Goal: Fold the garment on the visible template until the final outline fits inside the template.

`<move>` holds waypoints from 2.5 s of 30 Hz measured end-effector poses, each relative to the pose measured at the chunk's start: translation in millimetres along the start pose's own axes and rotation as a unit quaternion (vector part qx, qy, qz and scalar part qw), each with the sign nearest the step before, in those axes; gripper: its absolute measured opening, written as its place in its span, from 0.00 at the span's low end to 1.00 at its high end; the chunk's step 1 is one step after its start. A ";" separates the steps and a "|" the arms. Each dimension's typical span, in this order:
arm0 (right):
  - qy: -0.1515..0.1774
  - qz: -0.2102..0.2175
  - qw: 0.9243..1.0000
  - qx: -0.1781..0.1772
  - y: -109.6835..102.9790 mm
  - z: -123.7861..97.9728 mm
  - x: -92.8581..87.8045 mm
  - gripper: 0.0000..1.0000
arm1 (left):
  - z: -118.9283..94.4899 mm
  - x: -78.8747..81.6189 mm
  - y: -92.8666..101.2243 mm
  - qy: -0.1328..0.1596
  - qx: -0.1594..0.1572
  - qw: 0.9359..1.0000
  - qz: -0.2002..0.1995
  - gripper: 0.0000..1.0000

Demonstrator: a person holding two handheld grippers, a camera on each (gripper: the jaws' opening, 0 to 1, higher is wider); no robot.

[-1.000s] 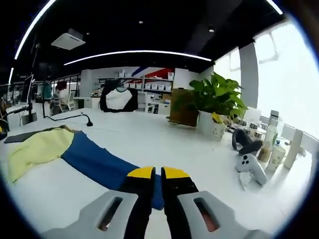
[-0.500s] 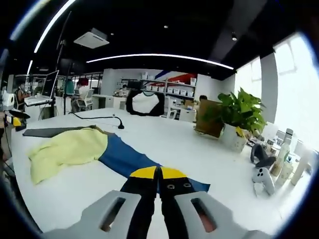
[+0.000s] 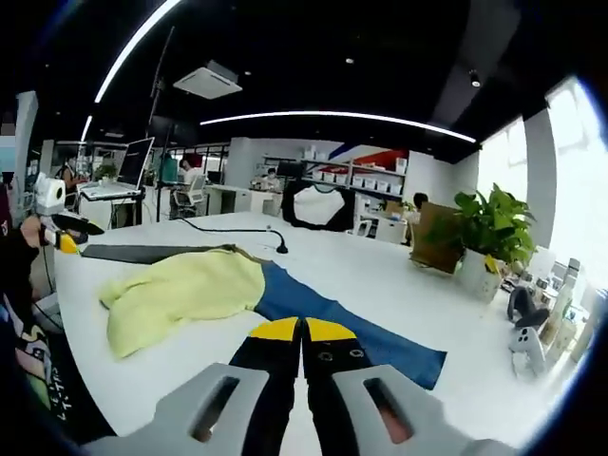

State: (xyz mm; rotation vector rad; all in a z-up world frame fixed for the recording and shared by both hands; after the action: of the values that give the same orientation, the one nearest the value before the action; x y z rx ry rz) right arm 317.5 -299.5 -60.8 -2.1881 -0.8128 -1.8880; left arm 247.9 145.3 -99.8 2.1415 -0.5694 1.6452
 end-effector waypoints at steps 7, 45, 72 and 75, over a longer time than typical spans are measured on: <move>-0.001 0.028 0.999 0.044 -35.5 -3.1 -2.9 0.00 | 13.7 -10.4 17.5 -0.020 -0.027 0.999 0.006 0.77; -0.088 -0.018 0.965 0.248 -182.9 43.6 -48.8 0.32 | 63.9 -31.8 54.8 -0.071 -0.090 0.993 0.018 0.25; -0.013 0.002 0.983 0.186 -141.4 36.9 -2.3 0.02 | 35.4 16.7 32.8 0.020 -0.052 0.998 0.022 0.05; -0.003 0.003 0.981 0.193 -140.3 33.7 7.4 0.02 | 33.2 26.6 29.5 0.028 -0.055 0.998 0.023 0.05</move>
State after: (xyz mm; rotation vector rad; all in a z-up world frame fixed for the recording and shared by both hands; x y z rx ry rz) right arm 280.1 -163.9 -94.0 -1.9528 -1.0669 -1.5605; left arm 265.5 100.5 -80.6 2.0123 -0.6800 1.6525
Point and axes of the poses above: the point that each gripper's makers call its tool centre point, and the gripper's own axes: z roughly forward along the fingers, y roughly to its right, x roughly out of its top, the point moved 7 cm from there along -z, roughly backward along the fingers, and after that the axes turned 3 degrees about -z, right-handed, at the moved point
